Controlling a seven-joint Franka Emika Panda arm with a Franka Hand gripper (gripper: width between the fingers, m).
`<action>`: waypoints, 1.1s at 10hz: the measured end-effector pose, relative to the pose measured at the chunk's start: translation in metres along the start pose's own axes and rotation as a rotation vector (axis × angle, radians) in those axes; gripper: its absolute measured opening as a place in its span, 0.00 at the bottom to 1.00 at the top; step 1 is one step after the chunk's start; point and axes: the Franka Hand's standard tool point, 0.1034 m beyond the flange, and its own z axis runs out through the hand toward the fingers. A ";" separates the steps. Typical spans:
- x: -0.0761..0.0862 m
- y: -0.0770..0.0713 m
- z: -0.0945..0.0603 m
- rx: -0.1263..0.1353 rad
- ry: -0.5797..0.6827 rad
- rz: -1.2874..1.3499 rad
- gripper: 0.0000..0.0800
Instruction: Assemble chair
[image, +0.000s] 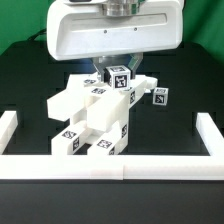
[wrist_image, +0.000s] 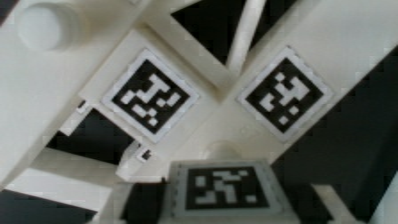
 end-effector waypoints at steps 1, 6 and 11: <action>0.000 0.000 0.000 0.000 -0.001 0.002 0.36; -0.006 -0.004 0.001 0.002 0.001 0.004 0.36; -0.008 -0.004 0.003 0.002 -0.004 0.010 0.36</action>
Offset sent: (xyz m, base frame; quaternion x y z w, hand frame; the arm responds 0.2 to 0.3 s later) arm -0.0180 0.0063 -0.0027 -0.0034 -0.0024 0.0166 0.9999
